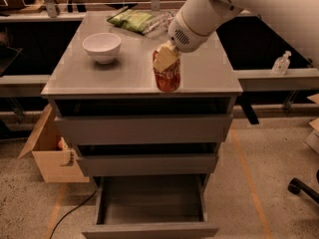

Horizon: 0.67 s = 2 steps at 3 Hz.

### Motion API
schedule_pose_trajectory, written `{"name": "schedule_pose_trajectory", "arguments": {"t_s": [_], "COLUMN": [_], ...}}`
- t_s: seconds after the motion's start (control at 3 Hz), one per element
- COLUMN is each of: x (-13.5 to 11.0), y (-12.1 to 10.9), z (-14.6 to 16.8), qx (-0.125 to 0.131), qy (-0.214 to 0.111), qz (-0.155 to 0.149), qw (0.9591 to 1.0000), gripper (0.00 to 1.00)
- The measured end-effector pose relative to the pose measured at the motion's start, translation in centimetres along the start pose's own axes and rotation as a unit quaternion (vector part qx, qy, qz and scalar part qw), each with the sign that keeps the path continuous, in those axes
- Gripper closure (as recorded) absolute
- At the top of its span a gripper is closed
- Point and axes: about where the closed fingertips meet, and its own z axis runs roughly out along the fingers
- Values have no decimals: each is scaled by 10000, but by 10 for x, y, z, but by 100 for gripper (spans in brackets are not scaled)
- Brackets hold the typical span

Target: Place coke can into bottom drawer

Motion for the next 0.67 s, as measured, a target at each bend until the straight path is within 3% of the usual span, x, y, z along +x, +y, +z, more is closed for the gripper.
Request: {"name": "schedule_pose_trajectory", "arguments": {"t_s": [0.33, 0.67], "x": [9, 30], "y": [24, 66], "z": [-3, -15], "qx": [-75, -56], "qy": [-82, -368], "qz": [-211, -390], "qw": [9997, 9985], "gripper": [100, 100]}}
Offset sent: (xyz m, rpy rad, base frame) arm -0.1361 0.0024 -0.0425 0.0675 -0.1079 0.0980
